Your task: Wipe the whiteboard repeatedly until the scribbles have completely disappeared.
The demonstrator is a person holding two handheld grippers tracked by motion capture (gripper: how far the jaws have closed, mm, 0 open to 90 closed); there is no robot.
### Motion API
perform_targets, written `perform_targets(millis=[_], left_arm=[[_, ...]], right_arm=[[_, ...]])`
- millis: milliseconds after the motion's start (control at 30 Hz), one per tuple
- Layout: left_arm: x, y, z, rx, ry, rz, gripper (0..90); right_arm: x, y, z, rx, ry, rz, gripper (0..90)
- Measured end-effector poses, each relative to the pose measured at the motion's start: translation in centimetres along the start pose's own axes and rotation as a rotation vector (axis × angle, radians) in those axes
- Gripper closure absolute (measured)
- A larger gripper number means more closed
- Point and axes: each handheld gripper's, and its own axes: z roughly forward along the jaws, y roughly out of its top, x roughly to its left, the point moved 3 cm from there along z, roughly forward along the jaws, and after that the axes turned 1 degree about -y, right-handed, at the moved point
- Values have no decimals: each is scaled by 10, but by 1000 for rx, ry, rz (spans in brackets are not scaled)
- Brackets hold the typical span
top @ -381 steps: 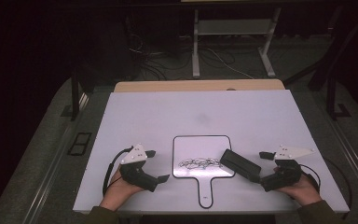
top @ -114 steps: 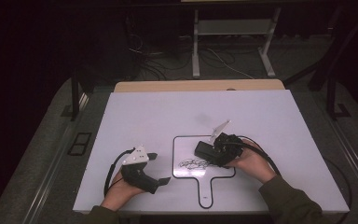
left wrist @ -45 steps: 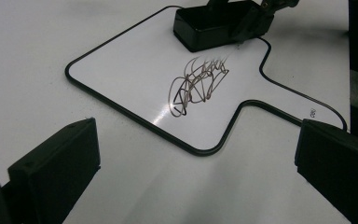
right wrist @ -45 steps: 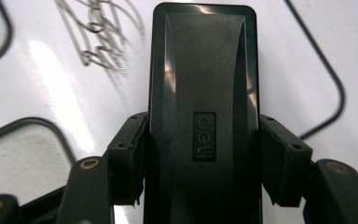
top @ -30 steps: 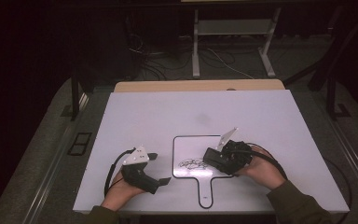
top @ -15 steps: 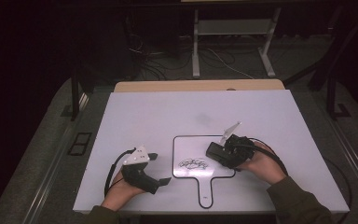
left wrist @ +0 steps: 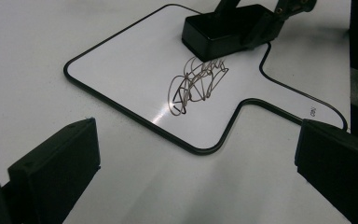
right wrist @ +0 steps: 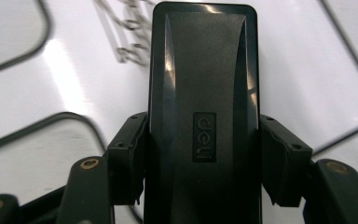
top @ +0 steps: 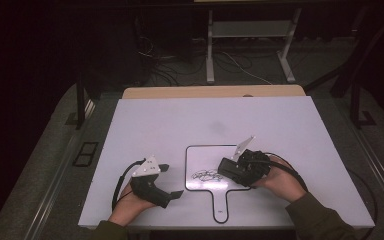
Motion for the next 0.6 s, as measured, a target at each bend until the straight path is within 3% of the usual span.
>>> perform_targets(millis=[200,600], left_arm=[[0,0,0,1,0,1,0],[0,0,1,2,-1,2,0]], right_arm=[[-15,-3,0,0,-35,37,386],[-3,12,5,12,-13,-7,386]])
